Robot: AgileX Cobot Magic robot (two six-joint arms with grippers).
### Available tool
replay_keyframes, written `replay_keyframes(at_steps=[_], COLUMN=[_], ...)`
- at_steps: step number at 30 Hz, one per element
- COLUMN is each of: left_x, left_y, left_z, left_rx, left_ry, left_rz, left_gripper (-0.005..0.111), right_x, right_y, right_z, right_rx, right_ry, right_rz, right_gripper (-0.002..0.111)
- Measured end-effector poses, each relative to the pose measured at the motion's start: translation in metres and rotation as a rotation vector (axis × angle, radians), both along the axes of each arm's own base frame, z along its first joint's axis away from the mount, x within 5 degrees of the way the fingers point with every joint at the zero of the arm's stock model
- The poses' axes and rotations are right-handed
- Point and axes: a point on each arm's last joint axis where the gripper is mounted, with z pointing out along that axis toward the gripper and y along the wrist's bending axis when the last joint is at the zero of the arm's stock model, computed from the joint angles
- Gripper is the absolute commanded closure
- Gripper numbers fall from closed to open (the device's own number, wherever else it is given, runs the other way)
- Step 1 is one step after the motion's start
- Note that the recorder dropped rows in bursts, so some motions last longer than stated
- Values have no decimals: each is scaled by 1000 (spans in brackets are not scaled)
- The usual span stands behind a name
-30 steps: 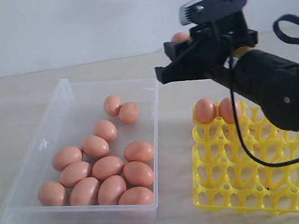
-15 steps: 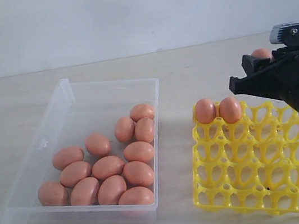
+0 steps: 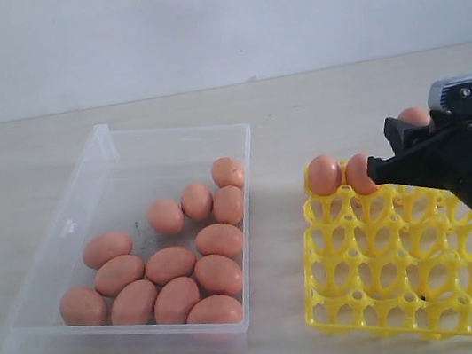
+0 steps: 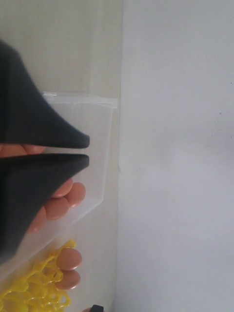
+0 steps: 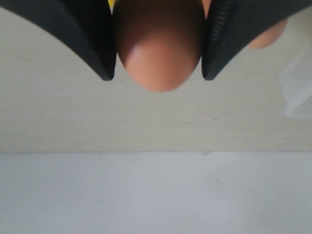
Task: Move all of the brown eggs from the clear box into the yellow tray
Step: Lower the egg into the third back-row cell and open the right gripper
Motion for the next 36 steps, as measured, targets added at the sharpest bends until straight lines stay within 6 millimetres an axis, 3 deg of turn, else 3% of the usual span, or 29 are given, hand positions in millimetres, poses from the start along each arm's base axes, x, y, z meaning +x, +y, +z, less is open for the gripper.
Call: replay_keyframes(at_steps=[10,30,33,36], left_x=[0,0,0,0], left_y=[0,0,0,0], left_z=[0,0,0,0], left_rx=[0,0,0,0], left_ry=[0,0,0,0], left_rz=[0,0,0,0], left_gripper=[103,103,103,103], right_x=[13,16,16,16], right_y=[4,3,3,3], right_z=[-38,-42,-42,-42], right_rx=[-5,4,4,4], right_ry=[82,88,88,88], right_rz=[-11,-39,-39,-41], right_gripper=[109,108,102,89])
